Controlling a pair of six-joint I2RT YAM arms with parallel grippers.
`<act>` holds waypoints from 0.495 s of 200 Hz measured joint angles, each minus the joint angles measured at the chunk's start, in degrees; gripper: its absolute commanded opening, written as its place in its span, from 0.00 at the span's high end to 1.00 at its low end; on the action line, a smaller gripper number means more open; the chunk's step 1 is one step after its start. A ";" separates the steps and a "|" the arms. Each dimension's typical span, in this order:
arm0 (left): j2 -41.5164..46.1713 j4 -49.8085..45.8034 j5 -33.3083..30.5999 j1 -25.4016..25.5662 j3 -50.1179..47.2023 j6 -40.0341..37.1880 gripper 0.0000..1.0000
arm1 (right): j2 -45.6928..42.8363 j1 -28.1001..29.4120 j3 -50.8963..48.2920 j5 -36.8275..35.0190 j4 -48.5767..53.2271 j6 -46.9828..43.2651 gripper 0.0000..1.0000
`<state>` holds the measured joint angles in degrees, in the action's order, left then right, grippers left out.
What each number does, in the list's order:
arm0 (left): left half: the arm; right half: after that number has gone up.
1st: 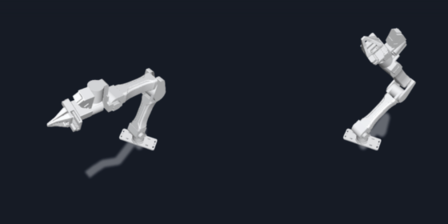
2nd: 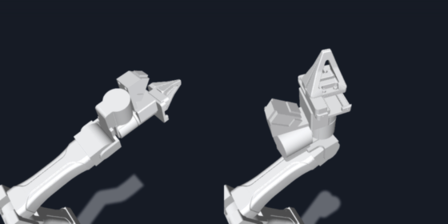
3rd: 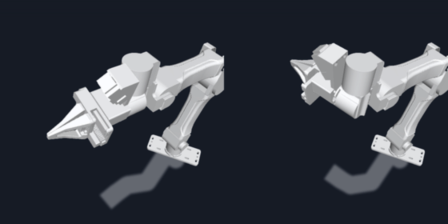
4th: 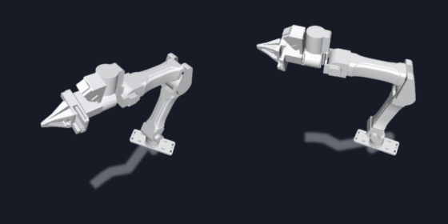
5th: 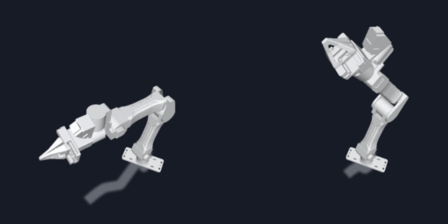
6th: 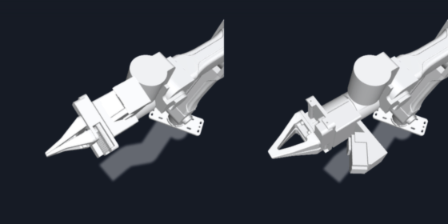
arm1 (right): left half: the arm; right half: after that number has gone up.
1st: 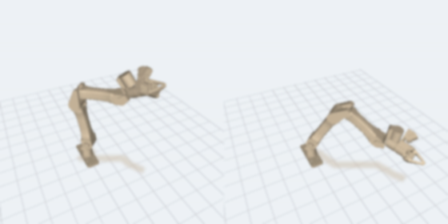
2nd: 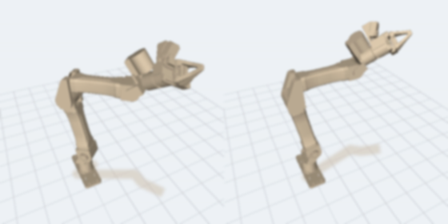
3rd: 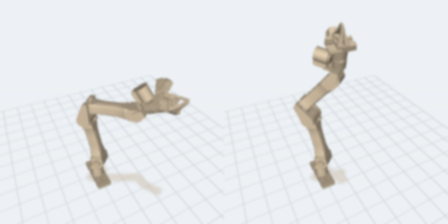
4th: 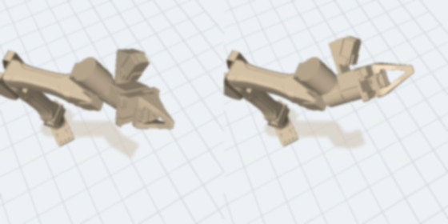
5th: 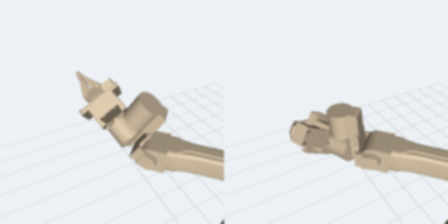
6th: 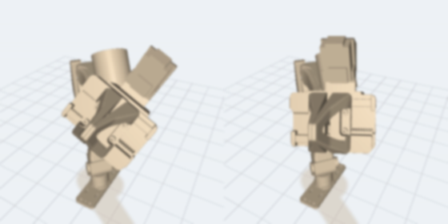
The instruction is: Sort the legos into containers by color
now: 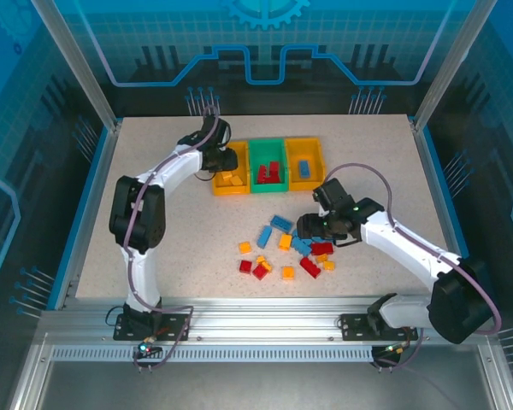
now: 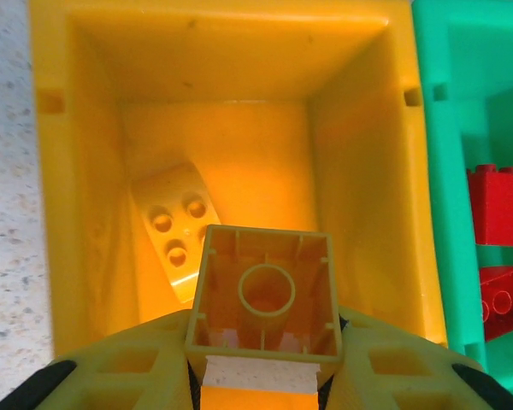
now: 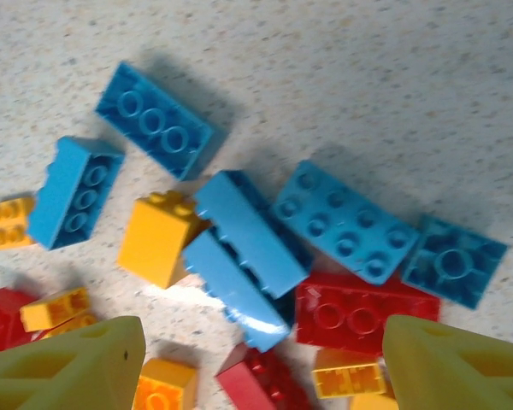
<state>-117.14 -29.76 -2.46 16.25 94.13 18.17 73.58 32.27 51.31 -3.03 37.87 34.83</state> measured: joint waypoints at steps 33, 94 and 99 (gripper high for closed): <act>-0.57 -0.39 1.46 0.04 1.46 1.77 0.48 | 2.21 5.75 0.85 -0.63 -0.22 4.66 0.28; 0.37 0.09 2.34 0.04 0.44 4.11 0.17 | 11.89 12.11 3.72 -1.07 -0.70 11.21 0.29; 0.85 0.15 2.34 0.11 -0.20 4.33 0.15 | 12.37 12.33 3.78 -1.09 -0.70 11.61 0.29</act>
<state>-116.29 -29.61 -0.12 16.36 93.93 22.50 85.95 44.60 55.09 -4.12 37.17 46.44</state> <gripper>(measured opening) 0.813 0.712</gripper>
